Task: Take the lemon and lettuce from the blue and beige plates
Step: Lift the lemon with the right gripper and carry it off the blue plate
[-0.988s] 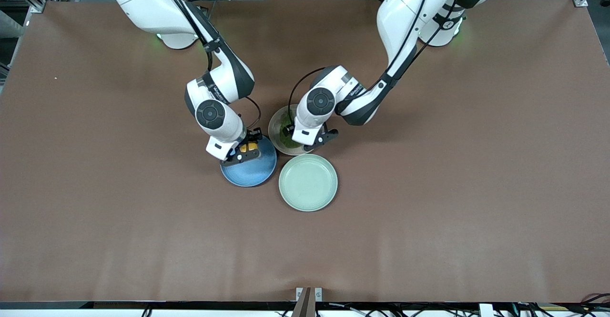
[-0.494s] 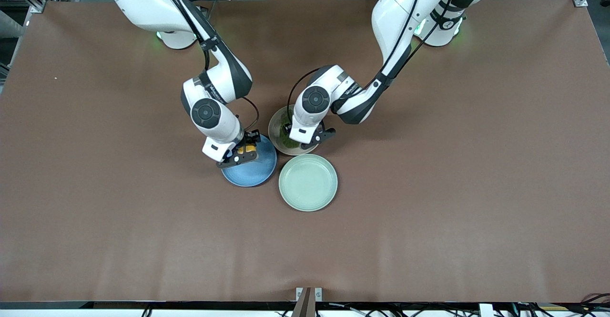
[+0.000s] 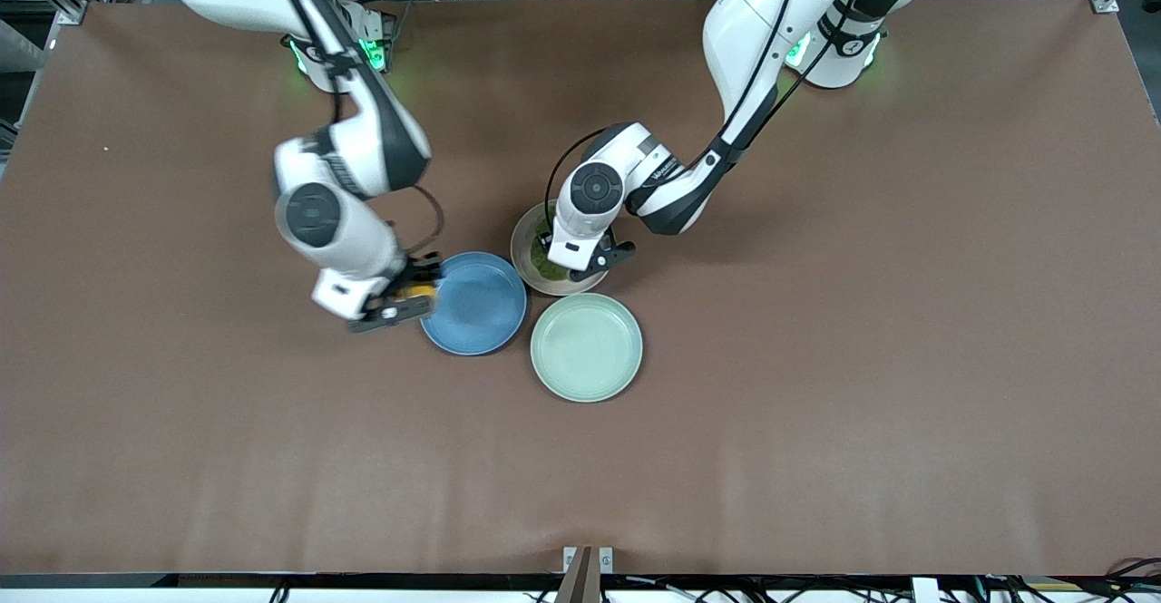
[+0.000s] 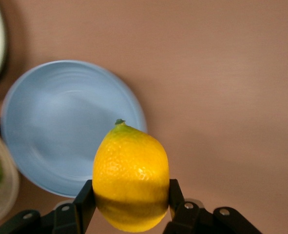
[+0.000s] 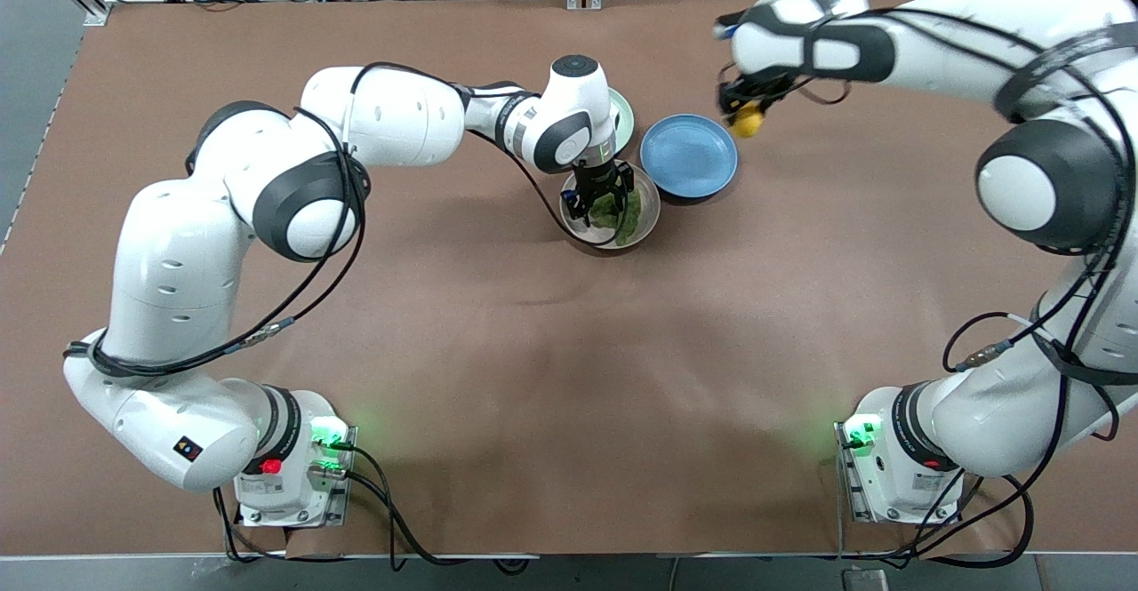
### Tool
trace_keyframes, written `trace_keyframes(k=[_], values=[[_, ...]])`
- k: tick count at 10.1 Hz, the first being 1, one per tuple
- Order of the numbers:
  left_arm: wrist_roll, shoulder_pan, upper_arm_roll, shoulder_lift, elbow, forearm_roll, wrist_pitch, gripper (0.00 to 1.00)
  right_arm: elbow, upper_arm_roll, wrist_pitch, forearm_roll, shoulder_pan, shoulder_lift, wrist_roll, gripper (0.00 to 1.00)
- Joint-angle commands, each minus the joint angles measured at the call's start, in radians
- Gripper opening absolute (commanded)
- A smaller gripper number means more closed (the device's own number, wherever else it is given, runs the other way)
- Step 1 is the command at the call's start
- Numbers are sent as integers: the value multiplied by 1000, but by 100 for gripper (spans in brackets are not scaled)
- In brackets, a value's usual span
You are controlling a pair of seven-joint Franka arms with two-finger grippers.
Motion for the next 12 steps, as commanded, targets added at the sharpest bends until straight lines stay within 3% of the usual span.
trace_keyframes(k=[1,4,5,9,12], values=[[-8,-16,14,10,19,12,4,72,-22,-67,-32,7,-70,-38,-166,10],[-5,-15,14,15,19,23,4,62,-31,-135,-125,8,-110,-36,-177,10],[-2,-13,14,15,19,23,4,54,-37,-150,-158,9,-123,-29,-177,10],[-2,-4,14,15,19,19,2,53,-112,-189,-169,9,-183,-1,-222,15],[-3,-3,14,15,19,10,-1,45,-112,-193,-149,18,-188,42,-223,16]])
